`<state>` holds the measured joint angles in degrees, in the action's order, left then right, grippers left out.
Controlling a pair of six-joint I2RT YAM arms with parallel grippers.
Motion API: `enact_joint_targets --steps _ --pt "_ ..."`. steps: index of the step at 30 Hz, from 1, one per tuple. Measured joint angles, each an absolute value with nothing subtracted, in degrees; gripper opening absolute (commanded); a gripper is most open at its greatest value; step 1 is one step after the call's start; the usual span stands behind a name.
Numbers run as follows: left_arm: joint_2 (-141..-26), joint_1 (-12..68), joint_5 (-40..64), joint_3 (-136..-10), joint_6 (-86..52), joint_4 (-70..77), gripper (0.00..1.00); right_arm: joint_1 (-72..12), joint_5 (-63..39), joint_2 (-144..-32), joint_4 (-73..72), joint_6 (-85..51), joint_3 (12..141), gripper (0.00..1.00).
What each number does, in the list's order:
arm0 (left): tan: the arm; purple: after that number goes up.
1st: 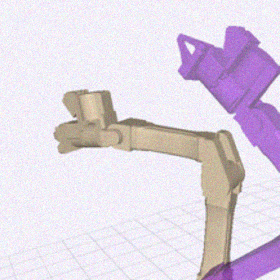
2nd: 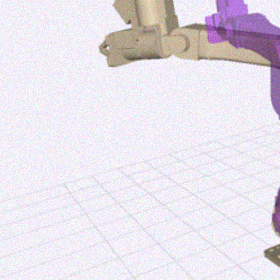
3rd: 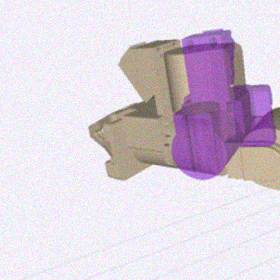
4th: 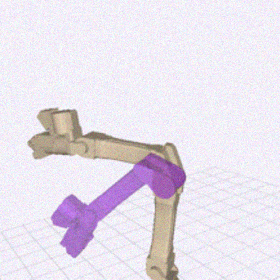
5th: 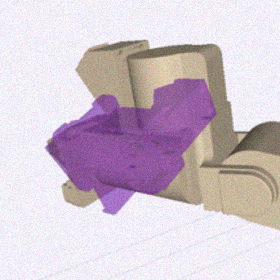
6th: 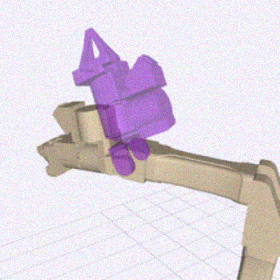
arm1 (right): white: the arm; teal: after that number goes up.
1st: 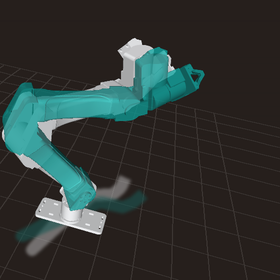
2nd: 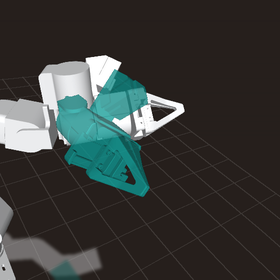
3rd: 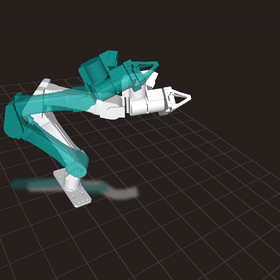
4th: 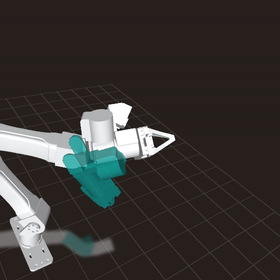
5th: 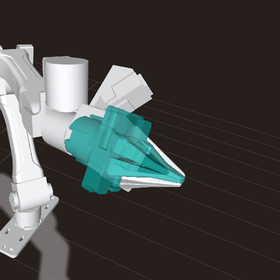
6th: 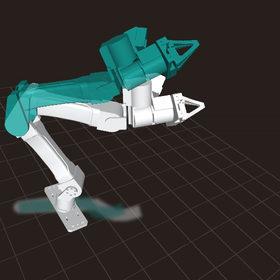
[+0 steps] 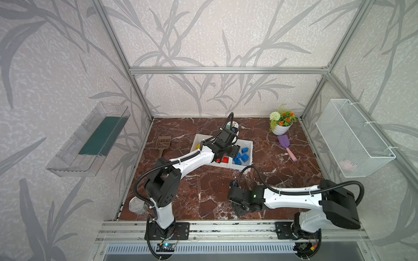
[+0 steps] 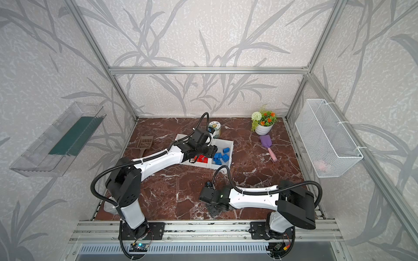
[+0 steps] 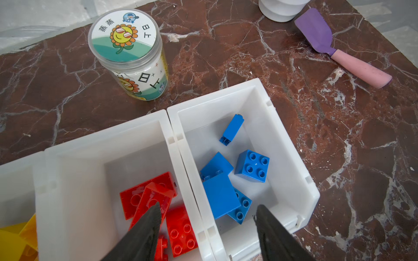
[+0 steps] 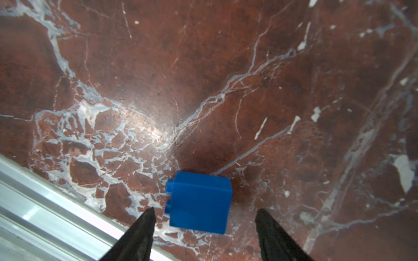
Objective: Sort the legos into containers by color
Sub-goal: Pick up the lego from the bottom-center of the table.
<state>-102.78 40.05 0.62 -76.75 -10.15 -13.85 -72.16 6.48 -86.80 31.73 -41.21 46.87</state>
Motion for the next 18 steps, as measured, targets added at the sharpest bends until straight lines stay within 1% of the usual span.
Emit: enact_joint_targets --steps 6,10,12,18 --pt "-101.9 39.9 0.6 -75.8 -10.6 -13.2 0.69 -72.2 6.1 -89.2 31.3 -41.9 47.0 0.6" --pt "-101.5 39.8 0.6 -75.6 -10.8 -13.0 0.69 -72.2 6.0 -90.8 31.6 -42.1 48.2 0.46" --pt "-101.4 39.7 0.6 -75.6 -10.8 -12.9 0.69 -72.2 6.2 -91.0 31.8 -42.2 48.7 0.42" --pt "-99.9 39.4 0.6 -74.4 -11.2 -12.5 0.69 -70.7 9.7 -89.8 35.3 -40.4 50.7 0.39"
